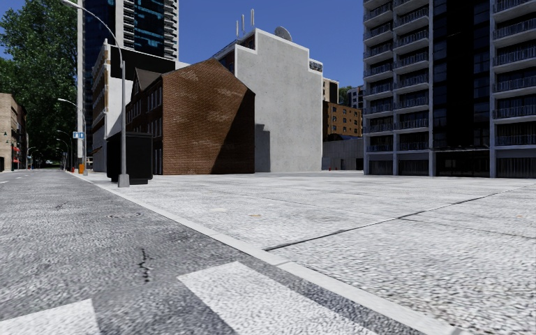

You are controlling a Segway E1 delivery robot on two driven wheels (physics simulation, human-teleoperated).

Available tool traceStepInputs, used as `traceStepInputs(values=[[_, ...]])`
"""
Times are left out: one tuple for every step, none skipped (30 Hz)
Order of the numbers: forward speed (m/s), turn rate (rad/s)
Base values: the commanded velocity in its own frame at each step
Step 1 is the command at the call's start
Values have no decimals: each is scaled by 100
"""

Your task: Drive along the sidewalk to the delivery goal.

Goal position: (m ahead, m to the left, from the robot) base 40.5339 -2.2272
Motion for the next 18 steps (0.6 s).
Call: traceStepInputs(values=[[0, 0], [0, 0], [0, 0], [0, 0], [0, 0], [0, 0], [0, 0], [0, 0], [0, 0], [0, 0], [0, 0], [0, 0], [0, 0], [0, 0], [0, 0], [0, 0], [0, 0], [0, 0]])
